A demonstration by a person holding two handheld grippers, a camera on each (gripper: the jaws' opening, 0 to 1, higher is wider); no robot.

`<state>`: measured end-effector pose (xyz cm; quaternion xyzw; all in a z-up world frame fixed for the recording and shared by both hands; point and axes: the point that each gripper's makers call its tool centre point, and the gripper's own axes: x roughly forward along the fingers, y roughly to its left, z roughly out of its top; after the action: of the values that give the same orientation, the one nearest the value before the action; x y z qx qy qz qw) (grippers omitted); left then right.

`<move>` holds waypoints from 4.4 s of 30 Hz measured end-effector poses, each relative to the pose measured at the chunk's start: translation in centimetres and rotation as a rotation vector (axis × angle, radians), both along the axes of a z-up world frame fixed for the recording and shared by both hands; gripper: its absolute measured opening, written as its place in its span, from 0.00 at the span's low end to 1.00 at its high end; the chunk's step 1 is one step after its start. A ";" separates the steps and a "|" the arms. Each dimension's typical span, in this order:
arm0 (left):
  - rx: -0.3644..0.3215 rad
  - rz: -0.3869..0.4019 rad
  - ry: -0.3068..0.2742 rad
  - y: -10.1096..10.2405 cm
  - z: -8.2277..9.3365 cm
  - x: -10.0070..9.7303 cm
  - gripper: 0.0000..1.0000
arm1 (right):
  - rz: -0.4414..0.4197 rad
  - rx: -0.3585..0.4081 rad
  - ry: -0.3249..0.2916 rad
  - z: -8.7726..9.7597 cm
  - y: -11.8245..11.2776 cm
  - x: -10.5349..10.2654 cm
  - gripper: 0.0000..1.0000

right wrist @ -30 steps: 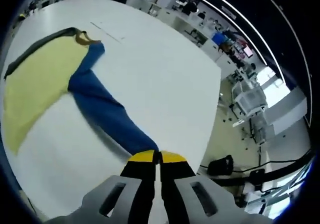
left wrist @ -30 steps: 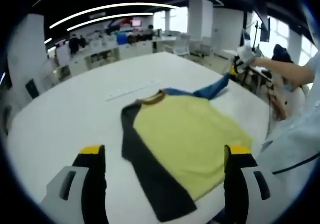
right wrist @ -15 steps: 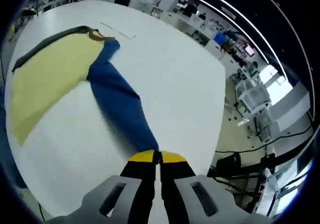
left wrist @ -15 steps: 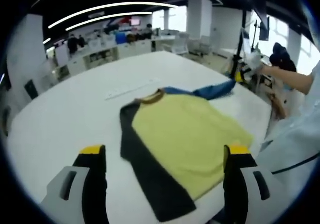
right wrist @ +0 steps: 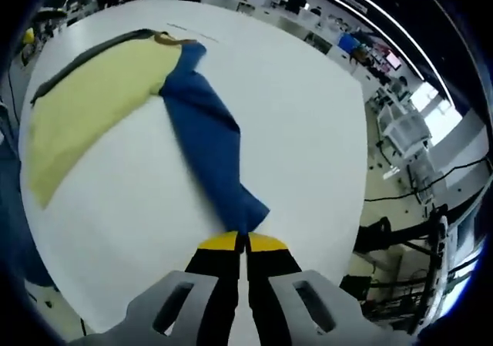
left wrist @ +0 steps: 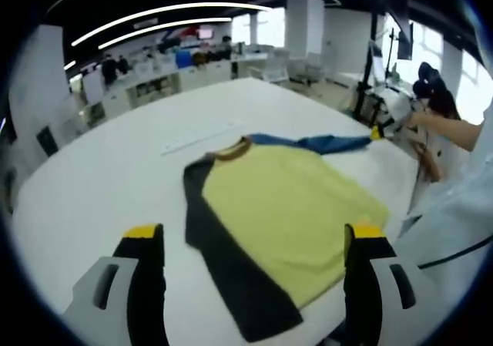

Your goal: Fold the garment on the visible template until the final outline fits inside the template.

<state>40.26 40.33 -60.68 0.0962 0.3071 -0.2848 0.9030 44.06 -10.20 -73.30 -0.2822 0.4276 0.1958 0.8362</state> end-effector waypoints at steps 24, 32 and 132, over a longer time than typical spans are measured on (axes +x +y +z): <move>0.008 0.010 -0.008 0.3 0.5 0.1 0.93 | -0.108 -0.021 0.019 -1.4 -3.9 1.3 0.03; 0.003 -0.002 0.007 0.0 0.2 -0.1 0.94 | -0.067 -0.004 0.067 -1.7 -3.8 0.0 0.19; 0.066 0.084 0.066 1.2 0.0 -0.5 0.91 | -0.286 0.042 0.059 -1.9 -11.0 9.6 0.02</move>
<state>39.75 41.55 -60.70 0.1033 0.3498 -0.2394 0.8998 53.63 -21.18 -75.24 -0.1950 0.4836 0.0915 0.8484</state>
